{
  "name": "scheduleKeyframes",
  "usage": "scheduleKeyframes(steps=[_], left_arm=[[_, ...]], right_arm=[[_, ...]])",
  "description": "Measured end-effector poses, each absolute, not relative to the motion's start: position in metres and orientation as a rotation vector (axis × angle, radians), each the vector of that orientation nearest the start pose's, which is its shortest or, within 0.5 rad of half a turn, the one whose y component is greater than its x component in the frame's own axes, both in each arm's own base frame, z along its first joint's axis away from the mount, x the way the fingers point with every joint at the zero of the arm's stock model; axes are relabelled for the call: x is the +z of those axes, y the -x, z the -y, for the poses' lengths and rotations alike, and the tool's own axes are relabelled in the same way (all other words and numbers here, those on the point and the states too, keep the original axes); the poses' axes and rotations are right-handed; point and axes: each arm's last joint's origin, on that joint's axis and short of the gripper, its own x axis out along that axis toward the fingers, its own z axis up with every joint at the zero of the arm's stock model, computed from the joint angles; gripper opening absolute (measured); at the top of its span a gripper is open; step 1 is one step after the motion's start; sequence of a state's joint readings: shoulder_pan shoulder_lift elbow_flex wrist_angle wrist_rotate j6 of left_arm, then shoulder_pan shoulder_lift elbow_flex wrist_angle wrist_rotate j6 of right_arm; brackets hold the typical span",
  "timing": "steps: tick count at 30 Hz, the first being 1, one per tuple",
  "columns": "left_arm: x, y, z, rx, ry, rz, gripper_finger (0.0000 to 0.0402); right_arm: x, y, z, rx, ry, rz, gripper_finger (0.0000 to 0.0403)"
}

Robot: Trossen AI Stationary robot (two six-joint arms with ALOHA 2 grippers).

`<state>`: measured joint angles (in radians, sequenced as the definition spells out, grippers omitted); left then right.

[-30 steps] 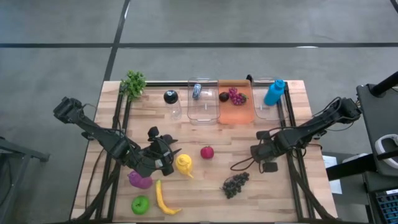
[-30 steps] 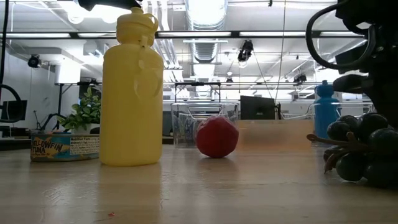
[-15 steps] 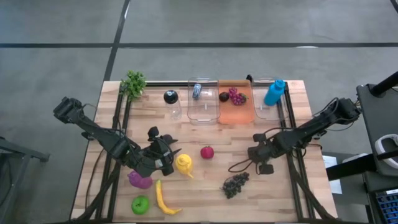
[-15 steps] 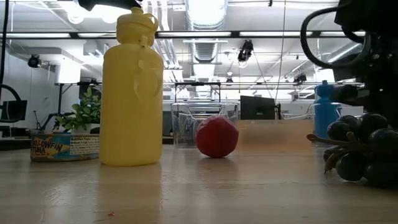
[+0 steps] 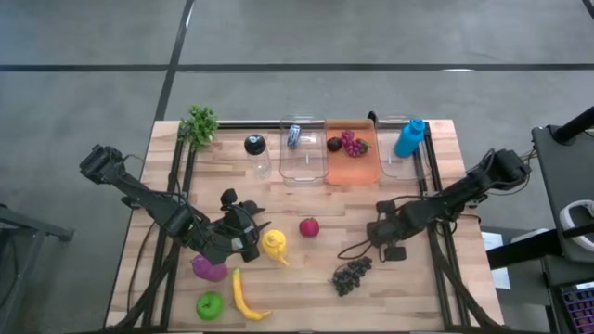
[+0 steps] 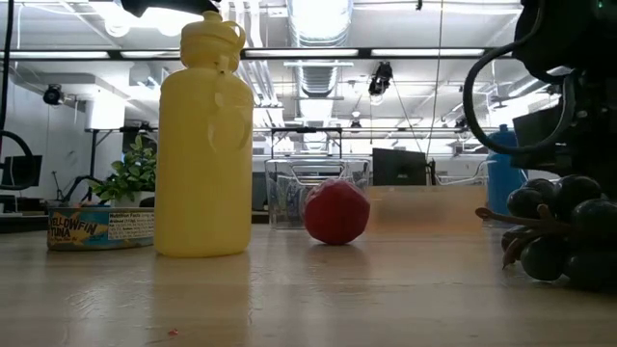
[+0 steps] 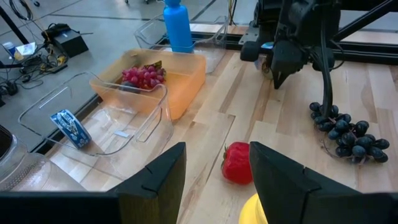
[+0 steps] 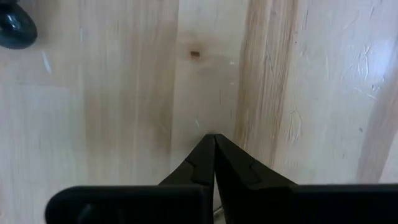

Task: Pick & Place Food Item
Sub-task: Put the blue and pink tuna can into the left transparent bin

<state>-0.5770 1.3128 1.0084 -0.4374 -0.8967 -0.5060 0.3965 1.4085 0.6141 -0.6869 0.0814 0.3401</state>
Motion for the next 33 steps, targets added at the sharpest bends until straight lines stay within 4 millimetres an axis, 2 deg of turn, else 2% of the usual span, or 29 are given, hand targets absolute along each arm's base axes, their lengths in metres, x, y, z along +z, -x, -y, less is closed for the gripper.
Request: scheduleKeyframes(steps=[3,11,16,20,25,33], left_arm=[[0.285,-0.237,0.127,0.429,-0.011,-0.453,0.0177],[0.285,-0.237,0.127,0.429,-0.011,-0.453,0.0182],[0.285,-0.237,0.127,0.429,-0.011,-0.453,0.0178],[0.285,-0.237,0.127,0.428,-0.012,-0.453,0.0178],[0.285,-0.237,0.127,0.429,-0.012,-0.453,0.0182],[0.285,-0.237,0.127,0.429,-0.011,-0.453,0.0177]], right_arm=[[0.142,-0.192,-0.078,0.02,0.057,-1.41,0.0008],[0.182,-0.205,-0.083,0.048,0.019,-1.291,0.0008],[0.202,-0.202,-0.081,0.005,0.017,-1.295,0.0008],[0.214,-0.193,-0.076,-0.108,-0.008,-1.381,0.0008],[0.23,-0.18,-0.069,-0.348,-0.071,-1.47,0.0008],[0.245,-0.176,-0.067,-0.495,-0.164,-1.476,0.0008]])
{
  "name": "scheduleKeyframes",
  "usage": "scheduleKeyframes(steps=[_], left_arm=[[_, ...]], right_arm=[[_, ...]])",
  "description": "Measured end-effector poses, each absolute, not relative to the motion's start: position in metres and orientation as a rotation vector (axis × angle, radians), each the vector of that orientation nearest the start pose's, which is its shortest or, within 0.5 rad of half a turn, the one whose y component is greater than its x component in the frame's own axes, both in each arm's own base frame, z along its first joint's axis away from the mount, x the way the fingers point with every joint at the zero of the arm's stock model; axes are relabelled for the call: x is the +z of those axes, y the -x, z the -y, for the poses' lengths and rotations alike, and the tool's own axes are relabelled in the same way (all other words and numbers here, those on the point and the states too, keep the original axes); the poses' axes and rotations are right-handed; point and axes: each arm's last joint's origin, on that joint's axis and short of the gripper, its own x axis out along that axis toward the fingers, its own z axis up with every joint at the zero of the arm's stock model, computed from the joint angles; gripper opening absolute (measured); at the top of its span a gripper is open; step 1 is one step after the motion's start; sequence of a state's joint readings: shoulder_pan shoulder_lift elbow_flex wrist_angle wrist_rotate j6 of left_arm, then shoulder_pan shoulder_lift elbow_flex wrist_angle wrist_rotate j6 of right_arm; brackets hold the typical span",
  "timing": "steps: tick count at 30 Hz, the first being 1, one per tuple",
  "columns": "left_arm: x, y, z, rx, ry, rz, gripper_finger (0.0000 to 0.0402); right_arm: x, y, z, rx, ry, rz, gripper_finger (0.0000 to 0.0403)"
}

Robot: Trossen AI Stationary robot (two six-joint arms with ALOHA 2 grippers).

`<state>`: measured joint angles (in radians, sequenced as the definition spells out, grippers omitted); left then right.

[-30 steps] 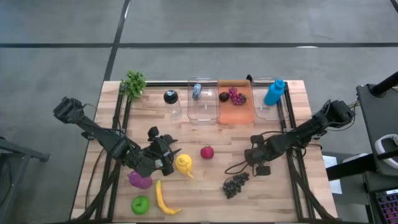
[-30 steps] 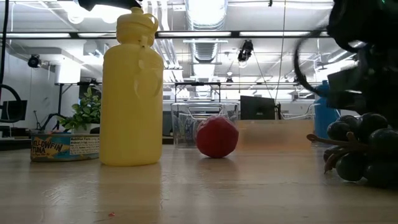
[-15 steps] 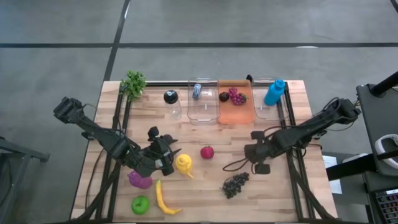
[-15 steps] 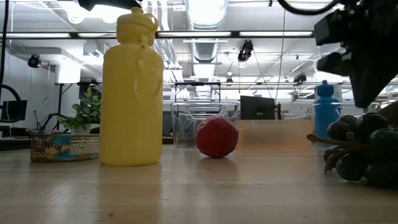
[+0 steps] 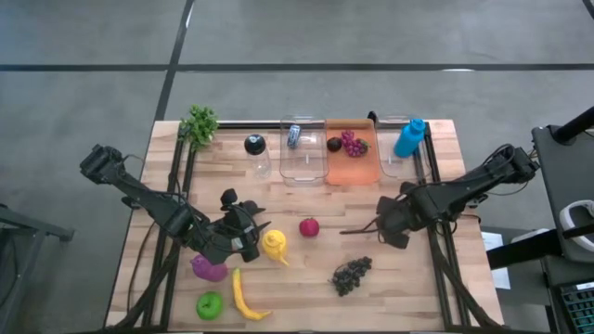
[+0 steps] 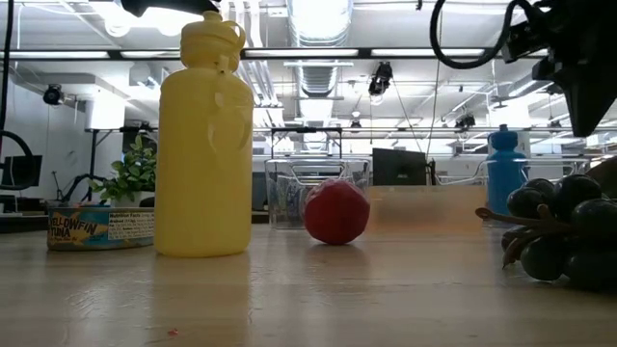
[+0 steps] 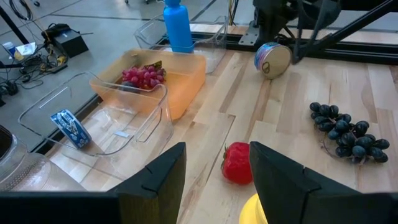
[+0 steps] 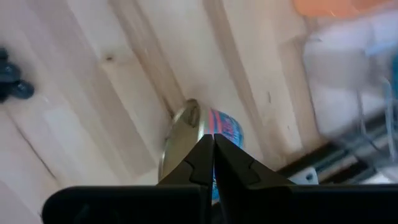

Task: Pick & Place Food Item
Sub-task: Put the blue and pink tuna can into the left transparent bin

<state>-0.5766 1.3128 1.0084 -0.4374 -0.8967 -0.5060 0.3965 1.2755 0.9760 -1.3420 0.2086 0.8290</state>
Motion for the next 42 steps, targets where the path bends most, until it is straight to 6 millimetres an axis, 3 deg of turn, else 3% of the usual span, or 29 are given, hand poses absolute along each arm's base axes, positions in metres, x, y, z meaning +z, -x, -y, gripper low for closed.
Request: scheduleKeyframes(steps=[17,32,42], left_arm=[[0.285,-0.237,0.127,0.428,-0.007,-0.449,0.0179],[0.286,-0.238,0.128,0.426,0.003,-0.438,0.0178],[0.287,-0.238,0.128,0.424,0.009,-0.431,0.0184]], right_arm=[[0.248,-0.174,-0.065,-0.633,-0.274,-1.415,0.0023],[0.241,-0.171,-0.064,-0.705,-0.323,-1.416,0.0195],[0.231,-0.165,-0.063,-0.763,-0.4,-1.463,0.0274]])
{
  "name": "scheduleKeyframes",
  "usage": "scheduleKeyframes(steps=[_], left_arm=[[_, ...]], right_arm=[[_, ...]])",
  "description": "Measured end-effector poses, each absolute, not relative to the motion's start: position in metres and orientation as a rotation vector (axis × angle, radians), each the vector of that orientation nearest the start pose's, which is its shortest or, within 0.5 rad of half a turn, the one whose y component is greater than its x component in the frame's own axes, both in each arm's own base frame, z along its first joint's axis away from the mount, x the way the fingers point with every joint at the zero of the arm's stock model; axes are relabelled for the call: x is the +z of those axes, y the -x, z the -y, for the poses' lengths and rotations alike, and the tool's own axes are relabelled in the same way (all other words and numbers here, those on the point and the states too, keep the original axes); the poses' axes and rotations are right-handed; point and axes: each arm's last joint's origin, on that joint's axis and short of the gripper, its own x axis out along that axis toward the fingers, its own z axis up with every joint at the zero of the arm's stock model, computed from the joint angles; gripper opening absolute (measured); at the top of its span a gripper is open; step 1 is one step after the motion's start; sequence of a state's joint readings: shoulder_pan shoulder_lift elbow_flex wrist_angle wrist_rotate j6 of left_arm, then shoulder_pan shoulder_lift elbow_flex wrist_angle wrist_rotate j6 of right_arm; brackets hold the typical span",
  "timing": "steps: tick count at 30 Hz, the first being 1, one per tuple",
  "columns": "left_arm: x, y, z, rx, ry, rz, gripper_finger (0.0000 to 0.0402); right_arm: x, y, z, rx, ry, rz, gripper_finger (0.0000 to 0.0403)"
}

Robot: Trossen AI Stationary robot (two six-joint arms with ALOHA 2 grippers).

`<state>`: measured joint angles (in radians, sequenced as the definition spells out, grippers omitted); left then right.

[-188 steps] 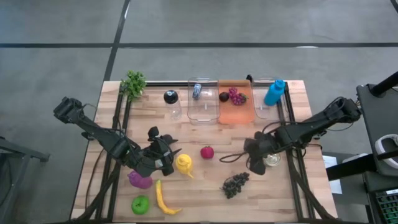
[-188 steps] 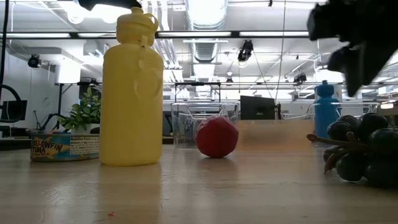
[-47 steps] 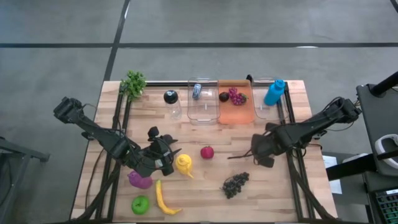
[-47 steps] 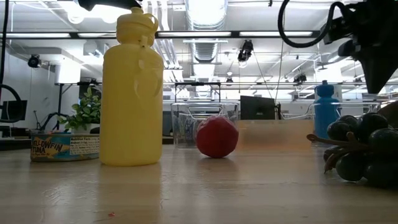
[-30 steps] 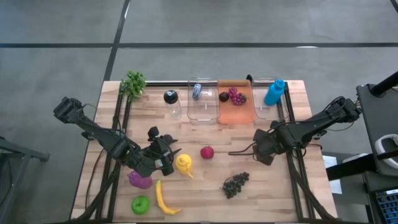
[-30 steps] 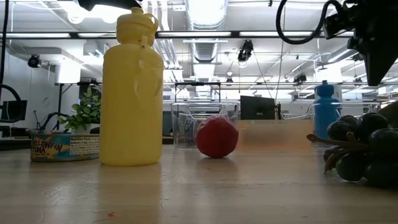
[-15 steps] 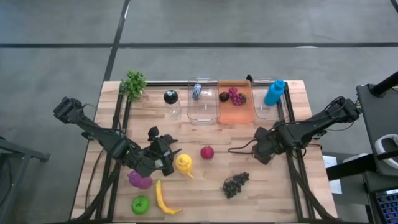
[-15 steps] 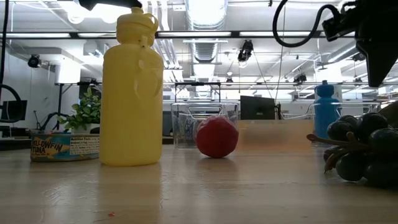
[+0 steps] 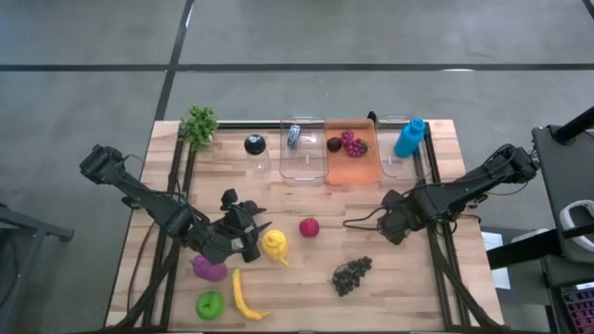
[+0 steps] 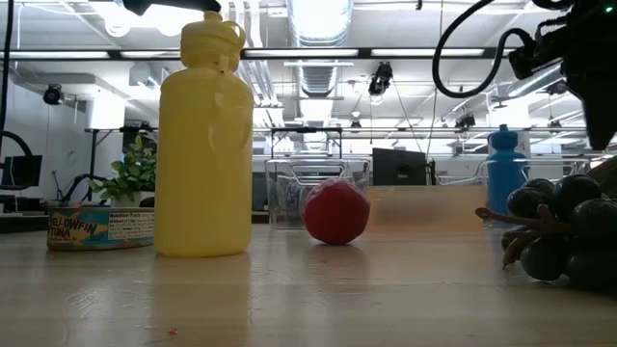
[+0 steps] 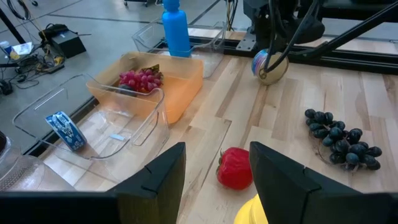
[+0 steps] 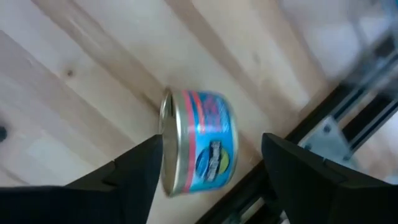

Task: Pick & Place Food Item
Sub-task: Put the blue and pink tuna can into the left transparent bin

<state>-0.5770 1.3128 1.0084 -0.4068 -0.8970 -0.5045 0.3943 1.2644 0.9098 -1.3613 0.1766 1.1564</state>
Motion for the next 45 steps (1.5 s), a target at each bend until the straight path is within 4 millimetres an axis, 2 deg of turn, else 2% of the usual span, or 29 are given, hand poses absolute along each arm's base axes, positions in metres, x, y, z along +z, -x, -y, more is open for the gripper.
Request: scheduleKeyframes(steps=[4,15,26,39,45], left_arm=[[0.287,-0.238,0.128,0.424,0.008,-0.431,0.0182],[0.287,-0.238,0.128,0.423,0.012,-0.427,0.0186],[0.287,-0.238,0.128,0.423,0.012,-0.426,0.0183],[0.287,-0.238,0.128,0.423,0.013,-0.426,0.0181],[0.287,-0.239,0.128,0.421,0.012,-0.423,0.0184]], right_arm=[[0.227,-0.163,-0.064,-0.793,-0.47,-1.498,0.0292],[0.205,-0.15,-0.058,-0.877,-0.45,-1.567,0.0315],[0.201,-0.154,-0.059,-0.827,-0.468,-1.539,0.0297],[0.184,-0.159,-0.061,-0.76,-0.509,-1.48,0.0298],[0.182,-0.161,-0.062,-0.736,-0.518,-1.464,0.0262]])
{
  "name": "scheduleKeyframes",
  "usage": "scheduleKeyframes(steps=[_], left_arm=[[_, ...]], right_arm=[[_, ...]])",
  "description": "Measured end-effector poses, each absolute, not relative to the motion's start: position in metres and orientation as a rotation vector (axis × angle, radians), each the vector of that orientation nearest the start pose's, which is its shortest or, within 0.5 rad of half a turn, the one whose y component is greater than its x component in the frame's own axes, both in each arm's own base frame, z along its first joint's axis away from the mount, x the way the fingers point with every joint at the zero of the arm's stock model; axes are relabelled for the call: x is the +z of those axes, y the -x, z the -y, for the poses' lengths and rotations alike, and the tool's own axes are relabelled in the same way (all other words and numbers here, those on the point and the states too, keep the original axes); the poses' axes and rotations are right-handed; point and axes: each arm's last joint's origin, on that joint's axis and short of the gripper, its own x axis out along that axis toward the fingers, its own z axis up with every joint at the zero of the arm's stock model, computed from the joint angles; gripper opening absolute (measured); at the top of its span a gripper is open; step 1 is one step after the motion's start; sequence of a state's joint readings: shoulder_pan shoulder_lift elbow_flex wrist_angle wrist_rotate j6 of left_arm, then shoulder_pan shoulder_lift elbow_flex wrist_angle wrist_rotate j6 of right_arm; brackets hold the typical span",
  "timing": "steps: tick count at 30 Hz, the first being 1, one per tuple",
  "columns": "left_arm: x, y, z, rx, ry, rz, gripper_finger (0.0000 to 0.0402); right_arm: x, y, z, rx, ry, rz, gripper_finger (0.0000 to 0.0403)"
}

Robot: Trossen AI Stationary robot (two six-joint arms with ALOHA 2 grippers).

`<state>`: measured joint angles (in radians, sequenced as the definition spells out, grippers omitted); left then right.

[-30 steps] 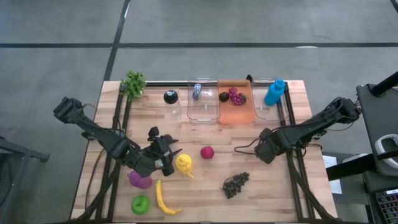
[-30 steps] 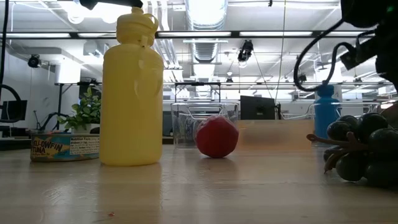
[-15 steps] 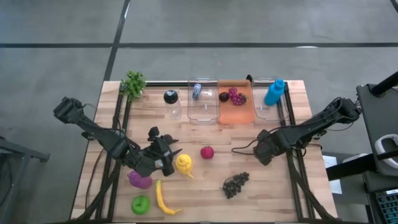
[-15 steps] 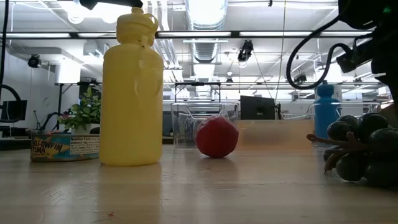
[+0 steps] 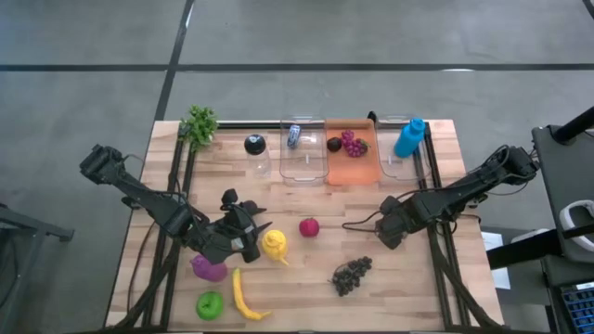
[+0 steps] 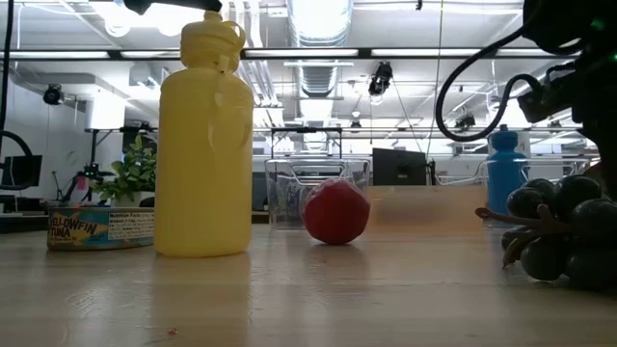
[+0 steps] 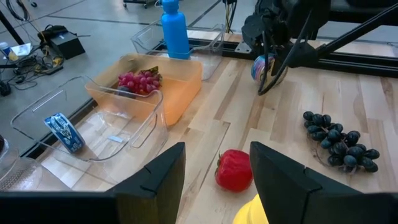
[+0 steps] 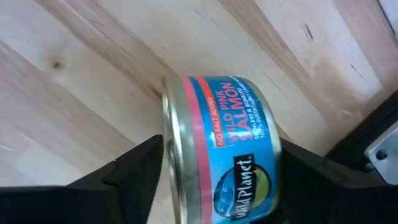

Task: Pick & Place Food Item
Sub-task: Put the blue and pink tuna can into the left transparent bin

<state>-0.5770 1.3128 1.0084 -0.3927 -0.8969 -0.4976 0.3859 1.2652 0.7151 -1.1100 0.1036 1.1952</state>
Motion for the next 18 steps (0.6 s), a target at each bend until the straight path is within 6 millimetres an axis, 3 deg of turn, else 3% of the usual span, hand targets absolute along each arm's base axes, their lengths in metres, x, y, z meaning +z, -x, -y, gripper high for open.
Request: scheduleKeyframes(steps=[6,14,18], left_arm=[[0.287,-0.239,0.128,0.421,0.009,-0.423,0.0185],[0.287,-0.239,0.128,0.421,0.01,-0.423,0.0182],[0.287,-0.239,0.128,0.421,0.01,-0.423,0.0186]], right_arm=[[0.182,-0.161,-0.062,-0.732,-0.518,-1.462,0.0185],[0.184,-0.165,-0.063,-0.727,-0.516,-1.424,0.0183],[0.195,-0.172,-0.065,-0.69,-0.504,-1.379,0.0183]])
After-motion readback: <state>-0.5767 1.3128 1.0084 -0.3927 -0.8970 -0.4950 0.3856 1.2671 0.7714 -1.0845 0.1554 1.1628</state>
